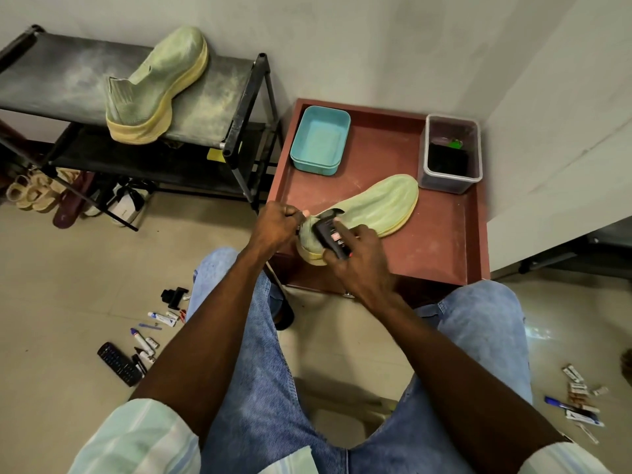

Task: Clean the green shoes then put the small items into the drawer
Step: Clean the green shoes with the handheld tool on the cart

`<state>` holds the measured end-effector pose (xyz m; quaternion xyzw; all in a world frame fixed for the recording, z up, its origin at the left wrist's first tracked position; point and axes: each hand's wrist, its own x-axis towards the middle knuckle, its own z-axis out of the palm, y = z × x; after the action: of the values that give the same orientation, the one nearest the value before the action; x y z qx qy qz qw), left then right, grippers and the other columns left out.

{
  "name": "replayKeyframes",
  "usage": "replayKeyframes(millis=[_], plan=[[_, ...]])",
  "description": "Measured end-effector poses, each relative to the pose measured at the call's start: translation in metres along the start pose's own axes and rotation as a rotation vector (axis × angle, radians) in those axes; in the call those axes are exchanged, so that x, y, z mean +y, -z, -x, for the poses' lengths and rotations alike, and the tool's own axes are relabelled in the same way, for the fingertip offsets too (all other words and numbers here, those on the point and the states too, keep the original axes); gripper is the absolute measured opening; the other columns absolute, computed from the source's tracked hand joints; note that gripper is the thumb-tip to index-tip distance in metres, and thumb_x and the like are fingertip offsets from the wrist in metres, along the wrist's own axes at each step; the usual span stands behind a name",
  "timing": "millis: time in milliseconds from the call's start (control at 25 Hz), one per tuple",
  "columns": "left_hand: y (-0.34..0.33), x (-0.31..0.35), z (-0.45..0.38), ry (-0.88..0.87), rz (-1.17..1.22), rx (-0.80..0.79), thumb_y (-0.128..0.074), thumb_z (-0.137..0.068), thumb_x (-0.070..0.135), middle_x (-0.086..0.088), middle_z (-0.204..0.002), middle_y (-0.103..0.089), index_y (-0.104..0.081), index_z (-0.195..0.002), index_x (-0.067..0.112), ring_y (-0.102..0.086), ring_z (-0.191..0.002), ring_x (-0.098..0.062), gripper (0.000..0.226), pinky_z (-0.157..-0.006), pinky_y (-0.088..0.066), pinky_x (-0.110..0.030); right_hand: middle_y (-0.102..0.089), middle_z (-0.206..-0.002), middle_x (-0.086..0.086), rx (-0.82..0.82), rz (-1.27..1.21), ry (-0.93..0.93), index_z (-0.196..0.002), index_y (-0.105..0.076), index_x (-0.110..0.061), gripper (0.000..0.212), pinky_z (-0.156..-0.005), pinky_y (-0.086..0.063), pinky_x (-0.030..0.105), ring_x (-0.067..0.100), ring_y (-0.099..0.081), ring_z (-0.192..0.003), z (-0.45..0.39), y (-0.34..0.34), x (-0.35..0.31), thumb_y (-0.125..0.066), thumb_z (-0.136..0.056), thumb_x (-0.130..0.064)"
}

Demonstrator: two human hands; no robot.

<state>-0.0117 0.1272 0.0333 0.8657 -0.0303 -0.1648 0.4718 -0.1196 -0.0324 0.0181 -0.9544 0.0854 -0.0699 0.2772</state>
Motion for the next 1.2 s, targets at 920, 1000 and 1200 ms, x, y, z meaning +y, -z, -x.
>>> replayKeyframes(millis=[920, 1000, 1200], plan=[[-0.002, 0.004, 0.007, -0.114, -0.134, 0.071, -0.062, -0.093, 0.024, -0.011, -0.061, -0.055, -0.065, -0.071, -0.007, -0.045, -0.057, -0.016, 0.038, -0.051, -0.035, -0.027, -0.057, -0.096, 0.016, 0.073, 0.044, -0.221, -0.130, -0.060, -0.026, 0.059, -0.079, -0.047, 0.039, 0.033, -0.053, -0.093, -0.014, 0.021, 0.028, -0.061, -0.075, -0.045], [-0.003, 0.006, 0.006, -0.131, -0.149, 0.089, -0.061, -0.094, 0.023, -0.011, -0.061, -0.058, -0.067, -0.072, -0.002, -0.046, -0.056, -0.015, 0.034, -0.053, -0.036, -0.030, -0.056, -0.093, 0.015, 0.012, 0.022, -0.060, -0.129, -0.062, -0.021, 0.061, -0.077, -0.045, 0.038, 0.032, -0.053, -0.091, -0.009, 0.012, 0.011, -0.062, -0.073, -0.044], [-0.006, 0.008, 0.005, -0.191, -0.242, 0.149, -0.060, -0.094, 0.026, -0.013, -0.075, -0.068, -0.073, -0.087, 0.001, -0.059, -0.069, -0.028, 0.029, -0.063, -0.046, -0.035, -0.059, -0.095, 0.018, 0.030, 0.047, -0.212, -0.130, -0.060, -0.024, 0.058, -0.079, -0.047, 0.040, 0.035, -0.055, -0.093, -0.020, 0.020, 0.024, -0.065, -0.076, -0.043]])
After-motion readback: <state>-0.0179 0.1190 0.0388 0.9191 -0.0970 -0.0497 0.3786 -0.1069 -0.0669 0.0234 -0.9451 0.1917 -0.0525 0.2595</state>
